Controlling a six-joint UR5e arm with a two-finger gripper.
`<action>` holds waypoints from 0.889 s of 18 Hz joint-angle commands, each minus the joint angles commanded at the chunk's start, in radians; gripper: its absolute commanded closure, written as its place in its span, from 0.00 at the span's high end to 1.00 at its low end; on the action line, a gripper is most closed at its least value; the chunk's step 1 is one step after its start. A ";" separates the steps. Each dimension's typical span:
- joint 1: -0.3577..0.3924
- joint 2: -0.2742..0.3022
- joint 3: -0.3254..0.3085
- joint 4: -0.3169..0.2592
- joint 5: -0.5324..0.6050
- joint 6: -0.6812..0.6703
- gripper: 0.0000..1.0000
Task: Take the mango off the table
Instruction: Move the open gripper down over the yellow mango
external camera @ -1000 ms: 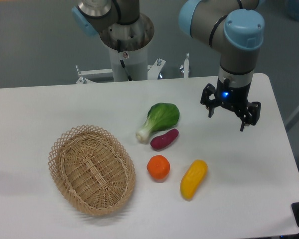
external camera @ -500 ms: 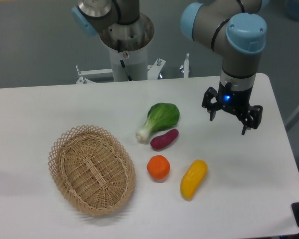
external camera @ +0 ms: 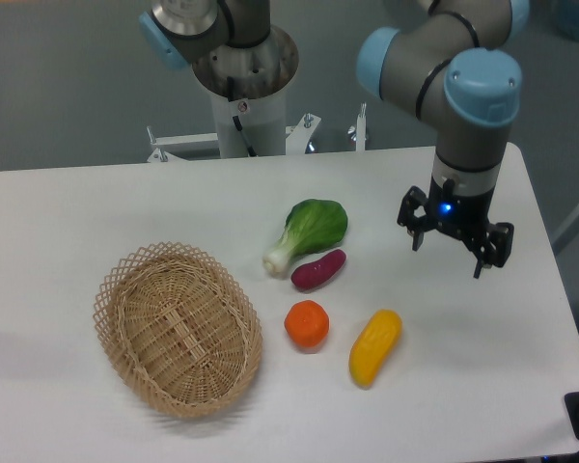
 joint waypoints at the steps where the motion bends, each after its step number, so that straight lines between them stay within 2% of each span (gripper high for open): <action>1: 0.000 -0.017 -0.003 0.028 -0.011 -0.015 1.00; 3: -0.008 -0.043 -0.015 0.069 -0.018 -0.037 1.00; 6: -0.046 -0.084 -0.043 0.098 -0.017 -0.042 1.00; 9: -0.061 -0.095 -0.071 0.161 -0.020 -0.072 1.00; 16: -0.103 -0.134 -0.127 0.204 -0.011 -0.075 1.00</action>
